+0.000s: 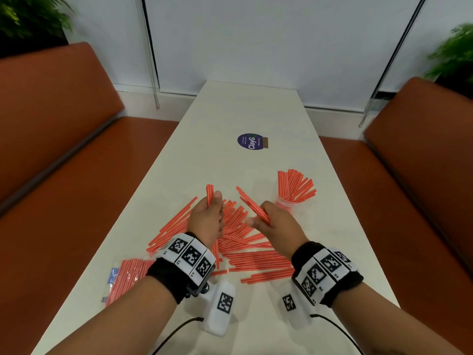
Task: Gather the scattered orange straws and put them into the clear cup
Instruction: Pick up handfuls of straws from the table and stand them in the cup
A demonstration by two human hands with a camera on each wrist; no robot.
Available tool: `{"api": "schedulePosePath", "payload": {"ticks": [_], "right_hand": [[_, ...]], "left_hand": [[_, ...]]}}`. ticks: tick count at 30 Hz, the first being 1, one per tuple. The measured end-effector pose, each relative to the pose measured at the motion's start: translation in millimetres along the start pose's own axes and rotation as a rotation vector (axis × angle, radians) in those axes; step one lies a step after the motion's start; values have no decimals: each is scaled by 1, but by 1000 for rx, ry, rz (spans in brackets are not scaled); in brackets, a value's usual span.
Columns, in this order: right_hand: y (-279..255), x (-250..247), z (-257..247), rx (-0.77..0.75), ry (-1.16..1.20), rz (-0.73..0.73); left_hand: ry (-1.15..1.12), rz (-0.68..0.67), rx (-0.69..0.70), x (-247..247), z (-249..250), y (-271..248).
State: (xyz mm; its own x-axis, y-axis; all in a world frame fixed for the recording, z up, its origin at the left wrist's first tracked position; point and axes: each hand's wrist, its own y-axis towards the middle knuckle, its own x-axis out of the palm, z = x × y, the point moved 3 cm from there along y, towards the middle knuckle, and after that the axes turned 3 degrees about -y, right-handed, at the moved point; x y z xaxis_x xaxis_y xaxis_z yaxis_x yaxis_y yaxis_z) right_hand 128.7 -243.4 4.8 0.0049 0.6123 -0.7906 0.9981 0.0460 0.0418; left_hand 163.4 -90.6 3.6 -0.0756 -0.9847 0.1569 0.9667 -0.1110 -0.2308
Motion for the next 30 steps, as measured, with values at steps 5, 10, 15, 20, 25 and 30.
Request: {"api": "schedulePosePath", "payload": {"ticks": [5,10,15,20,25,30], "right_hand": [[-4,-21,-3,148,435,286],[20,-85,-1,185,893,595],[51,-117,8,146,1040,778],[68,-89,32,301,852,686],[66,-72,47,362,705,529],[62,-80,53,350,564,558]], "left_hand": [[22,-54,2,21,2,1],[147,-120,72,50,16,15],[372,-130,146,86,24,54],[572,-64,68,103,17,81],[671,-90,-4,106,1,92],[678,-125,36,114,4,87]]}}
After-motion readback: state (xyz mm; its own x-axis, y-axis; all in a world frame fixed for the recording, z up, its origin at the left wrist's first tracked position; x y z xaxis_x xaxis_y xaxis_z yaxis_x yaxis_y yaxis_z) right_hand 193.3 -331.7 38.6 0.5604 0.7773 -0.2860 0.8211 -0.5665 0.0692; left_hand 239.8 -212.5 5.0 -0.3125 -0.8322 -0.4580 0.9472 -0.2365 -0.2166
